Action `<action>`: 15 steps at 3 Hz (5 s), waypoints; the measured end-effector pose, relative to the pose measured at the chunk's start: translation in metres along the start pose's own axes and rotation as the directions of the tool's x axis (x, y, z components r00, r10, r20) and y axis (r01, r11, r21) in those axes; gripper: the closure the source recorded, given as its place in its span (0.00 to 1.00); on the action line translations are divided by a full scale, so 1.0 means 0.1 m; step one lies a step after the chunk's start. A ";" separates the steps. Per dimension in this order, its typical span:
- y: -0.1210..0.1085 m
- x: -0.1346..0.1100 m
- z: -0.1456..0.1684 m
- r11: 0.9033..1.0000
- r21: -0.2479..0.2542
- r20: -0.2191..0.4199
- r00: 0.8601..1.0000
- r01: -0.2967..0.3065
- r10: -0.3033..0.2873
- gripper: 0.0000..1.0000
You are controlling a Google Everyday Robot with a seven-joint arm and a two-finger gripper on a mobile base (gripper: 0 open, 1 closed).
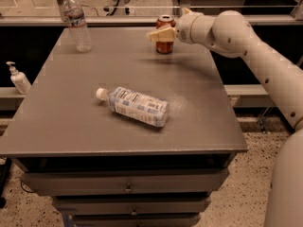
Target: Move coke can near water bottle
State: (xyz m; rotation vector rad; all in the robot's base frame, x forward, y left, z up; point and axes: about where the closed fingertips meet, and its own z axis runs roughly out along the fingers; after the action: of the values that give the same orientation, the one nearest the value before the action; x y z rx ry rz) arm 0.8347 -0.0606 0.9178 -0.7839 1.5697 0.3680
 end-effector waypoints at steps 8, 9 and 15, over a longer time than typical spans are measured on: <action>2.15 -1.11 0.94 0.819 -0.558 0.170 0.985 0.131 -0.041 1.00; 2.19 -1.07 1.03 0.819 -0.551 0.163 0.983 0.164 -0.087 1.00; 1.88 -0.58 1.48 0.874 -0.486 0.047 0.999 0.021 0.002 0.13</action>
Offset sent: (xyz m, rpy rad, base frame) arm 0.0111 0.0129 -0.0109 0.1630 0.1196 0.0260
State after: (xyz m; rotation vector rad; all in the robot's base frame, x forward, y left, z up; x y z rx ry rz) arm 0.8189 0.1850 0.9093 -1.1598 1.4427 0.7900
